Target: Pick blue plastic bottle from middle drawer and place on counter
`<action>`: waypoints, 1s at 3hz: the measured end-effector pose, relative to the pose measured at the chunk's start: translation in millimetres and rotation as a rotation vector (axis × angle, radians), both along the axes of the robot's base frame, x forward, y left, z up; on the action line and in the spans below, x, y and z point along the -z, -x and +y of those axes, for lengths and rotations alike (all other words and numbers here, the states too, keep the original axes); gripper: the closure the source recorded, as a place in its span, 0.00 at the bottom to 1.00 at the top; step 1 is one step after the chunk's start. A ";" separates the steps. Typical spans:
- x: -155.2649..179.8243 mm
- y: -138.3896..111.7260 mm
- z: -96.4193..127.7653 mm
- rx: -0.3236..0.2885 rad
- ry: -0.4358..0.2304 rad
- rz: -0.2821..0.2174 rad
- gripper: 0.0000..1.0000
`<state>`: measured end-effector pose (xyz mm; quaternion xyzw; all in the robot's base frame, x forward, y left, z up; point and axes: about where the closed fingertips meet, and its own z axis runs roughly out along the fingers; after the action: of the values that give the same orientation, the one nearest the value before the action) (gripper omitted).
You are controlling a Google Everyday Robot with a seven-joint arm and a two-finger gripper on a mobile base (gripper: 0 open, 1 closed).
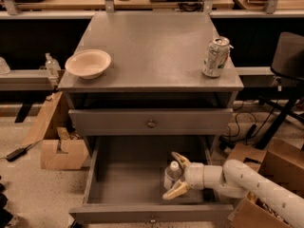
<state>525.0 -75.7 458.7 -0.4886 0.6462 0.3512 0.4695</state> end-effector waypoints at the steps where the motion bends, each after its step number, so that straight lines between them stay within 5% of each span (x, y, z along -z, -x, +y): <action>1: 10.4 -17.4 4.9 -0.012 -0.013 0.001 0.18; 3: 27.5 -27.4 6.9 -0.009 -0.049 0.019 0.72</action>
Offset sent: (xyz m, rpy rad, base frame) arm 0.0461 0.0047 -0.0382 0.0487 0.0120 0.0169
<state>552.4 -68.8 431.2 -0.4767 0.6395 0.3735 0.4735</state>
